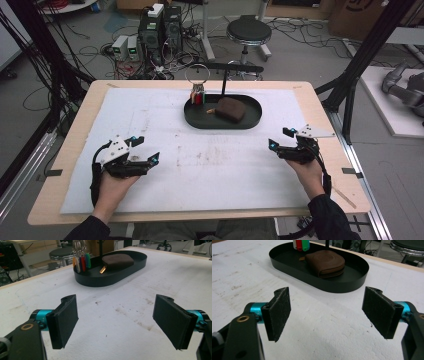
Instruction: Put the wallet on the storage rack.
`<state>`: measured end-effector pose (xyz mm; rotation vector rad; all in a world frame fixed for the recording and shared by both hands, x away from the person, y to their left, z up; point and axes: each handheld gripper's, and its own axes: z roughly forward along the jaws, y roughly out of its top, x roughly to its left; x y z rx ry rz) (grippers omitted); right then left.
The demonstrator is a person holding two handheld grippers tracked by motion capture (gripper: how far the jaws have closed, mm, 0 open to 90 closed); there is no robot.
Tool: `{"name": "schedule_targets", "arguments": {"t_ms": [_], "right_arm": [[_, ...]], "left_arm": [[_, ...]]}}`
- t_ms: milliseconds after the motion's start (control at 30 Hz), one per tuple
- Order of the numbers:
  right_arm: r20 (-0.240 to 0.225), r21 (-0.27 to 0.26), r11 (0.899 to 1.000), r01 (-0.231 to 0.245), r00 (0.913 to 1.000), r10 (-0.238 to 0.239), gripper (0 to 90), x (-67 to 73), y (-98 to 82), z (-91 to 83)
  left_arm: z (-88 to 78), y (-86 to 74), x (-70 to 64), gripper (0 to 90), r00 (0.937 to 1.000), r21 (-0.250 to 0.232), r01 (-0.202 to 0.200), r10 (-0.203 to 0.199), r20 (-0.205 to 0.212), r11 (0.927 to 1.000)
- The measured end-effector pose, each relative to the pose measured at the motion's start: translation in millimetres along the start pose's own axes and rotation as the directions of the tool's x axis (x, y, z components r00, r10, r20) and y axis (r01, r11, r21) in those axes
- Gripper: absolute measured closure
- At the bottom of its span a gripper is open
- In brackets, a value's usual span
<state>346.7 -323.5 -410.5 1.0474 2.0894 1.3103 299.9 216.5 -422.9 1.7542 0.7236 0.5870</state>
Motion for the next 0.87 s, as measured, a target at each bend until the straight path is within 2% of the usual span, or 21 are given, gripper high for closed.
{"name": "schedule_targets", "arguments": {"t_ms": [333, 867], "right_arm": [[0.007, 0.007, 1.0, -0.012, 0.9999, 0.012, 22.5, -3.3, -1.7, 1.7], [0.004, 0.009, 1.0, -0.007, 1.0, 0.007, 22.3, -3.2, -2.6, 1.9]], "left_arm": [[-1.3, -0.6, -0.9, 20.2, 1.0, 0.002, 0.002, -0.002, -0.005, 1.0], [1.4, 0.1, -0.3, 20.2, 1.0, 0.007, -0.003, 0.003, 0.002, 1.0]]}}
